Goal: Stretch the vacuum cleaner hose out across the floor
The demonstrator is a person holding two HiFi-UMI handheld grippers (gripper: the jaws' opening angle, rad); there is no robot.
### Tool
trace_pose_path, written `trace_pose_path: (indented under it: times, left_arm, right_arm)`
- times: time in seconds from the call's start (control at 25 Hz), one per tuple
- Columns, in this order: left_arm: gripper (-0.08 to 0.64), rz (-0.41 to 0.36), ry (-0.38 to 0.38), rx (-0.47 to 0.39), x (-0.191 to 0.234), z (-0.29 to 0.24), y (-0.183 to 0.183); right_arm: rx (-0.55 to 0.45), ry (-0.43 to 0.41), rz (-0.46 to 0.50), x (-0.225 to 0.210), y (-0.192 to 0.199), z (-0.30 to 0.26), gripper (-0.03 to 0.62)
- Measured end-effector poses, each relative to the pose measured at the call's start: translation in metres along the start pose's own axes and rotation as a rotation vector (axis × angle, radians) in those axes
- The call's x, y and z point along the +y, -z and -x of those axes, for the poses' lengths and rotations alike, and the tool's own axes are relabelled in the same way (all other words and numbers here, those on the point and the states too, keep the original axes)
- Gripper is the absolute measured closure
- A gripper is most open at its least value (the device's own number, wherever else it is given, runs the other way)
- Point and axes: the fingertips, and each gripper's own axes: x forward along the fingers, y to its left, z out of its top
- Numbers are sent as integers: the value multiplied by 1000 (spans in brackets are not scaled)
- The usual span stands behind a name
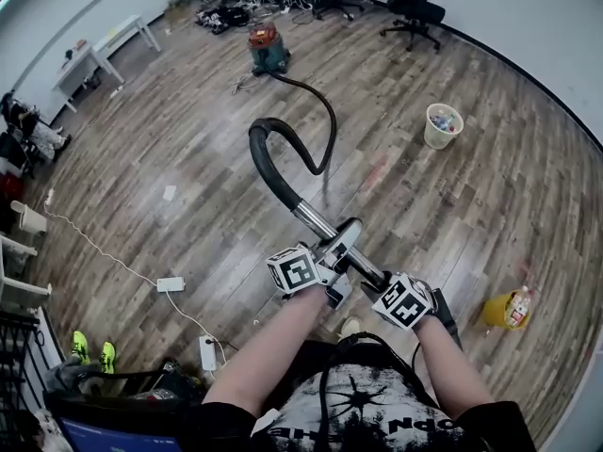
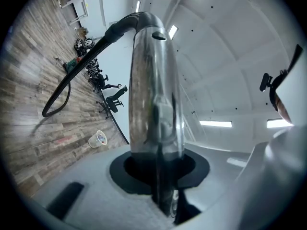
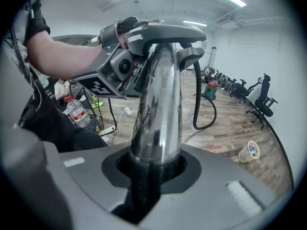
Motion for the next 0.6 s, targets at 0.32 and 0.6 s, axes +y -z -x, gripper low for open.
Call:
trace_pose_path:
  times: [0.32, 0.6]
  left_arm:
    - [469, 25, 27, 33, -16, 56, 13]
    - [469, 76, 42, 59, -25, 114, 41]
  right_arm:
    - [25, 30, -21, 61, -2, -6, 497]
    - [75, 44, -54, 127, 14, -13, 497]
